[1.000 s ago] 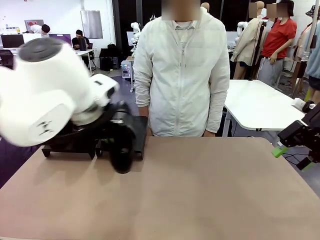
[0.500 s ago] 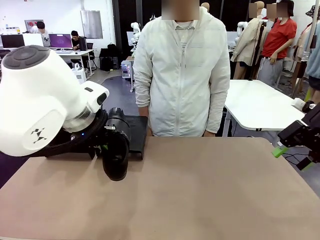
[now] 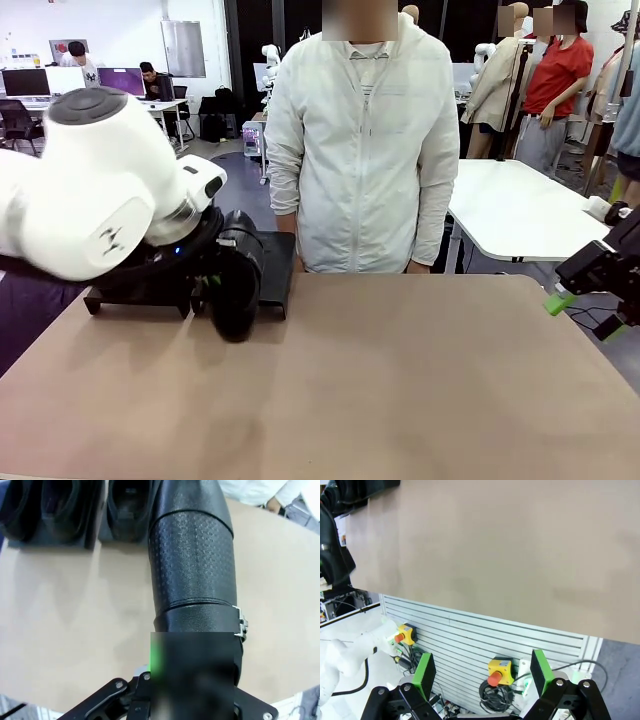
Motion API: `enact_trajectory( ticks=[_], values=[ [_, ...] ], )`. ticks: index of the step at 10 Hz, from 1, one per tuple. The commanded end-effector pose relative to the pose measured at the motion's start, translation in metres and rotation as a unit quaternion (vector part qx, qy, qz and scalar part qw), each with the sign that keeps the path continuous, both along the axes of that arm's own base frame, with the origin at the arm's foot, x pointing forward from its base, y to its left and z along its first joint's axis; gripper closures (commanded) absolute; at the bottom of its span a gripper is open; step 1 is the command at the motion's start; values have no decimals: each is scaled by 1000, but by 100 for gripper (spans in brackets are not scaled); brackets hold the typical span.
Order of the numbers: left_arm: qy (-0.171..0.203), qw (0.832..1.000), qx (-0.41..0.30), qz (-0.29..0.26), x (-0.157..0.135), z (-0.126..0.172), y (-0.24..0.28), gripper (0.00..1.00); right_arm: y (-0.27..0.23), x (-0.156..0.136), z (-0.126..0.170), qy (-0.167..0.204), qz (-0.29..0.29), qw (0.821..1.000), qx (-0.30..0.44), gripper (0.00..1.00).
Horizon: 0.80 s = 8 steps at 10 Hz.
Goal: Organize the shoes by placing them on the stand.
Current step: Place the Shoe from the middle of the table onto the Shoes Stand.
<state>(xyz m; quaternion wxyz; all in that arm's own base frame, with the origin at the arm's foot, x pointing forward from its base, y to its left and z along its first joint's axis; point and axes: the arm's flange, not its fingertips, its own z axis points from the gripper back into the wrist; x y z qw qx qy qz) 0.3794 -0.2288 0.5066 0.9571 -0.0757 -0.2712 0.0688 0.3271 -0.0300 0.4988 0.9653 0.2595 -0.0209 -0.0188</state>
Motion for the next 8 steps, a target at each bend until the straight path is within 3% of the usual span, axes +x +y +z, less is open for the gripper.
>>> enact_trajectory(
  ticks=[1, 3, 5, 6, 8],
  values=[
    [-27, 999, 11, -45, 88, 2, -15, 100, -2, 1, 2, -5, 10, 1000, 13, 0],
    [-47, 998, 14, -33, 143, -25, -21, 100, -2, 1, 2, -5, 10, 1000, 13, 0],
    [-66, 997, 20, -44, 179, -41, -28, 100, -2, 1, 2, -5, 10, 1000, 13, 0],
    [-81, 996, 24, -38, 190, -45, -30, 100, -2, 1, 2, -5, 10, 1000, 13, 0],
    [-73, 996, 31, -27, 205, -58, -35, 100, -2, 1, 2, -5, 10, 1000, 13, 0]
  ],
)
